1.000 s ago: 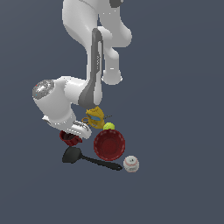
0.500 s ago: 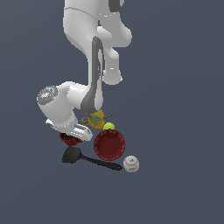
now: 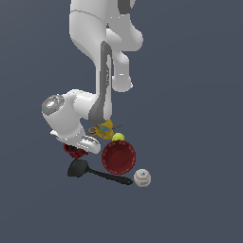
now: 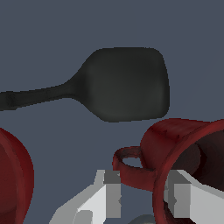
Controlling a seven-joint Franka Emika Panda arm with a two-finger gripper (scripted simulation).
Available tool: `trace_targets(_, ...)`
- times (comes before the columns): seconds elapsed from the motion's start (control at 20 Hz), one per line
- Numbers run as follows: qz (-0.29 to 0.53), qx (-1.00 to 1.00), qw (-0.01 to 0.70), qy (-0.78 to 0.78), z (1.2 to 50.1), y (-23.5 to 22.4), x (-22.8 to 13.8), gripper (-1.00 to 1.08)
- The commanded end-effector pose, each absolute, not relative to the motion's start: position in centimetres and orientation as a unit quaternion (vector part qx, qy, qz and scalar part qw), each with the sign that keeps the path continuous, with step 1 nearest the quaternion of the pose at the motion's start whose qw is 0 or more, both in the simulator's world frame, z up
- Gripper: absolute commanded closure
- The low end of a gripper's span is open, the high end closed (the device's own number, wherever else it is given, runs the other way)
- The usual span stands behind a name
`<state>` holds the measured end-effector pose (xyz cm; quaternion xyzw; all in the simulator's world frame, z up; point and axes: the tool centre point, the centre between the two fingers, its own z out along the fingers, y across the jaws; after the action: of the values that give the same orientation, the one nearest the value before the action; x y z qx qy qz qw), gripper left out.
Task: Pick up a designated object from a clutter of objects.
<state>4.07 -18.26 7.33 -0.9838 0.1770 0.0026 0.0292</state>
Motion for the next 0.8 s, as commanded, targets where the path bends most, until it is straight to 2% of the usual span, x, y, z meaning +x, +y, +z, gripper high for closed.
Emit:
trace_targets(0.0,0.003,-0.984,0.029,0.178,7.2,-18.5,4.0,1.08)
trace_targets(0.4,0.002,-0.984,0.029,0.177,8.2,-17.7,4.0,1.08)
trace_targets(0.75,0.003,-0.984,0.029,0.177,11.2,-15.7,3.5,1.08)
